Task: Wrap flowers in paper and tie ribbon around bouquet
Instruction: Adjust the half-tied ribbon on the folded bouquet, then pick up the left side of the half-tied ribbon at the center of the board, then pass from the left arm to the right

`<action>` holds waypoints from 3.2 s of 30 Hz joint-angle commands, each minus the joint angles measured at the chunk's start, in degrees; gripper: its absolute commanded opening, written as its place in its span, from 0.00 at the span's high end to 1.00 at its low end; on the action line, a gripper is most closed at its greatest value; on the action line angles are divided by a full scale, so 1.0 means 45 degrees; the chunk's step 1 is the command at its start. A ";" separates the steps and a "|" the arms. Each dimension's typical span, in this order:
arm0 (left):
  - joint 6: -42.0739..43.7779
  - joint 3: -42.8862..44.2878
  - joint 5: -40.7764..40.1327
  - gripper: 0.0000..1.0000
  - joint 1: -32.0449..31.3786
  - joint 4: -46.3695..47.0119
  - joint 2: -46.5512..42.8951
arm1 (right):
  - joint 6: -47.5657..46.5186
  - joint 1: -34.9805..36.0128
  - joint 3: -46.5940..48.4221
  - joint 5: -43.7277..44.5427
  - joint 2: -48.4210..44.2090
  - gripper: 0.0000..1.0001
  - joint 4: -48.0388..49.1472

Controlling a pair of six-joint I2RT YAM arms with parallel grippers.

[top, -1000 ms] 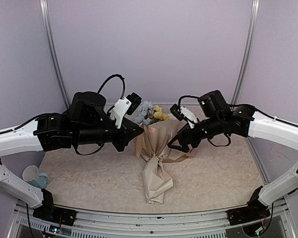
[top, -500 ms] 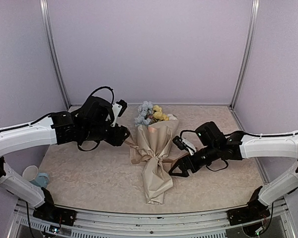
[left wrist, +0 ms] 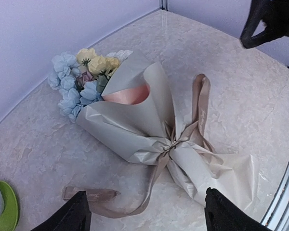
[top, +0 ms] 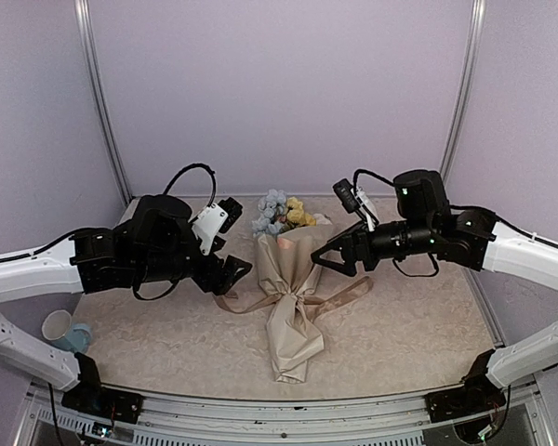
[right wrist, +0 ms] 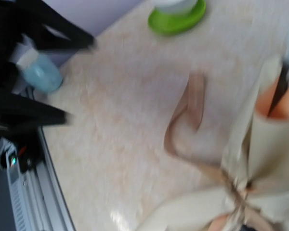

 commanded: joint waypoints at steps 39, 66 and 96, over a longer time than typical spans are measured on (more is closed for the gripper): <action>-0.1397 -0.0900 1.0577 1.00 0.1826 0.6153 0.4463 | 0.0241 0.0196 -0.1967 -0.1569 0.2267 0.42 0.5583; -0.5423 -0.1457 1.1032 0.99 0.1614 1.0960 0.6790 | 0.3222 0.2732 -0.6592 0.2369 0.1586 0.72 1.0277; -0.2892 -0.2498 1.0438 0.39 0.1953 0.9048 0.4613 | 0.2461 0.2637 -0.5449 0.0701 0.3805 1.00 1.0446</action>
